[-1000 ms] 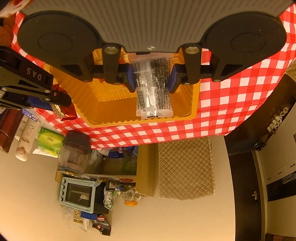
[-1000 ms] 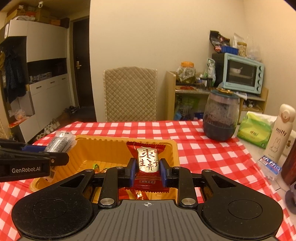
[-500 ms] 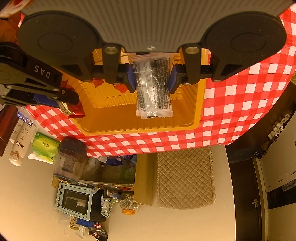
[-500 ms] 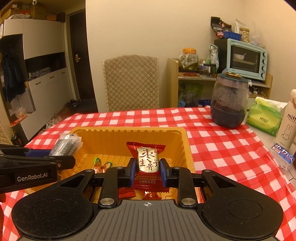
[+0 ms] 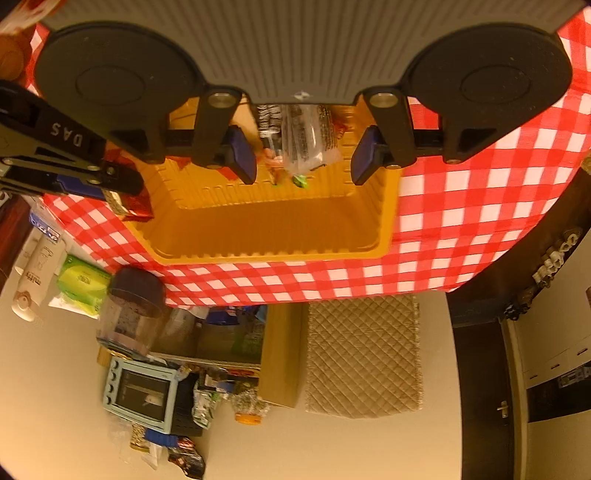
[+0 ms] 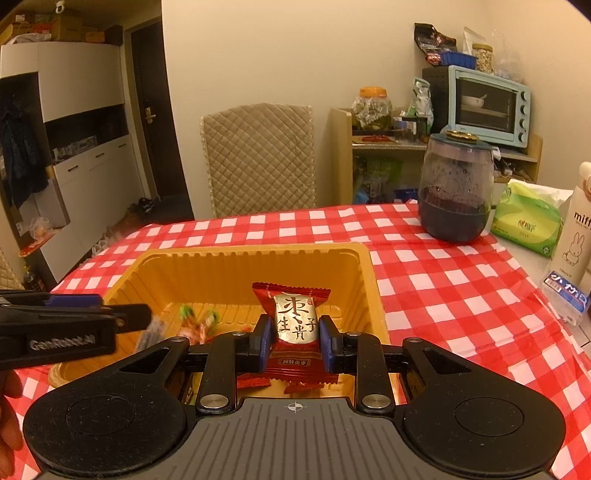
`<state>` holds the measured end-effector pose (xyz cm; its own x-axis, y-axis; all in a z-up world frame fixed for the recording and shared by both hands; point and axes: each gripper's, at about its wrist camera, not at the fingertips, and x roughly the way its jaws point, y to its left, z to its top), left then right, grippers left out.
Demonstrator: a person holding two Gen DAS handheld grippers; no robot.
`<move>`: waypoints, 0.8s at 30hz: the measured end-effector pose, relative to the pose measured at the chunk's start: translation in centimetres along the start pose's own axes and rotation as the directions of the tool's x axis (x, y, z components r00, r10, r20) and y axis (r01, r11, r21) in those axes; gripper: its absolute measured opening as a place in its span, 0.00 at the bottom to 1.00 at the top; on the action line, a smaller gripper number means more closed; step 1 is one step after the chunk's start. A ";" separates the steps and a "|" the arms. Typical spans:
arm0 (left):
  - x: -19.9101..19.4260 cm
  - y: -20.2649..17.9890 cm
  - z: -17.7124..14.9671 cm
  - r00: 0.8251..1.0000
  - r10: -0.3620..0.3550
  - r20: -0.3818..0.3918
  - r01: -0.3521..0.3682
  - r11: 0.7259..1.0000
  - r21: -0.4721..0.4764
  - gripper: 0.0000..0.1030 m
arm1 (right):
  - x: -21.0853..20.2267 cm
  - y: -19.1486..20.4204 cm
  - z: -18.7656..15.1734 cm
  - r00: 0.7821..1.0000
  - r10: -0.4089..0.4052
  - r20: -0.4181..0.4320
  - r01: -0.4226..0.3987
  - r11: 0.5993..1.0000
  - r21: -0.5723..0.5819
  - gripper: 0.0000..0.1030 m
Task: Organize snacks
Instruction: 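Open the left tool releasing the clear packet while the right tool drops the pouch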
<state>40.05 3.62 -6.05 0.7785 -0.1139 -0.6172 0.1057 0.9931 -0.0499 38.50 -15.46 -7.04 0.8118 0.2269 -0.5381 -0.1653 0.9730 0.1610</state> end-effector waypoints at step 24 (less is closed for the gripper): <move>-0.7 0.7 -0.1 1.000 0.008 0.005 -0.008 1.000 0.003 0.51 | -0.2 -0.6 0.1 0.998 0.057 0.006 -0.058 0.996 0.069 0.30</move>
<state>39.54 4.37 -5.76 0.7828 -0.1058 -0.6132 0.1014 0.9940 -0.0421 38.51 -16.04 -6.99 0.8046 0.2819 -0.5226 -0.1727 0.9532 0.2483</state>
